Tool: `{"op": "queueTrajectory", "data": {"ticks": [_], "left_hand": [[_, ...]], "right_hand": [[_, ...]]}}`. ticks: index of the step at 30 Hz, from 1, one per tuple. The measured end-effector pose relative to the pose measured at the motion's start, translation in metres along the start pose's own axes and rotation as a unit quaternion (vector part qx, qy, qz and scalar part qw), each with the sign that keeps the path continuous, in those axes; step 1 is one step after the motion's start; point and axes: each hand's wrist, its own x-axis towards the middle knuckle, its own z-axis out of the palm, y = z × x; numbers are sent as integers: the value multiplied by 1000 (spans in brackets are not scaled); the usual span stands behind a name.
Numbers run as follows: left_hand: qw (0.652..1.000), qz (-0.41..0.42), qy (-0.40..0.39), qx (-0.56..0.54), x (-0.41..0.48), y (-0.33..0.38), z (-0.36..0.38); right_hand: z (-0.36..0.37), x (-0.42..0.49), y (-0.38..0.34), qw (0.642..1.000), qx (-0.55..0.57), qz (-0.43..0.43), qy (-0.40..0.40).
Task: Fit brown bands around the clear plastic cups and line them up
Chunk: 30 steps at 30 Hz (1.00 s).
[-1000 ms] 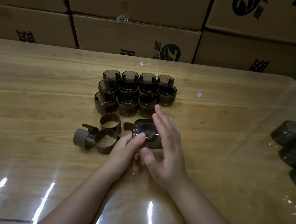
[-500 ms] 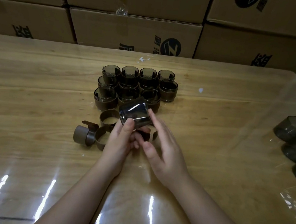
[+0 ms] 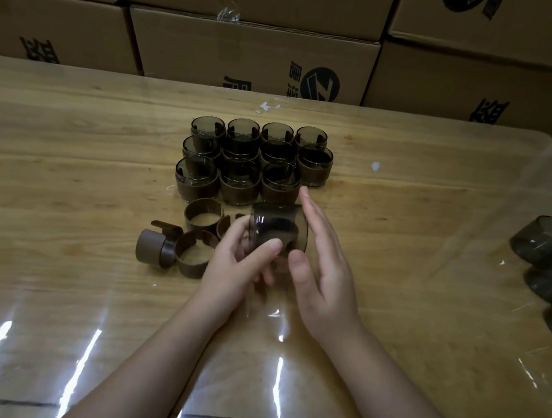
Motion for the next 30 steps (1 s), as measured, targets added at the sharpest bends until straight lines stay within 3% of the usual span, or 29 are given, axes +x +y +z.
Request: {"op": "queueTrajectory", "data": {"ticks": [4,8,14,20,30], "left_hand": [[997,-10,-20,-68,-1,-1,-2],[993,-10,4,-120,0,0,-2],[994,11,68,-90,1,2,-1],[996,29,74,-50,-1,0,4],[999,33,-27,-20,-4,3,5]], "right_hand": [[1,1,3,997,42,52,-32],[4,-1,4,997,36,49,-48],[2,-1,1,999,26,4,-26],[-1,0,-1,999,25,-40,15],[-3,2,8,997,74,31,16]]}}
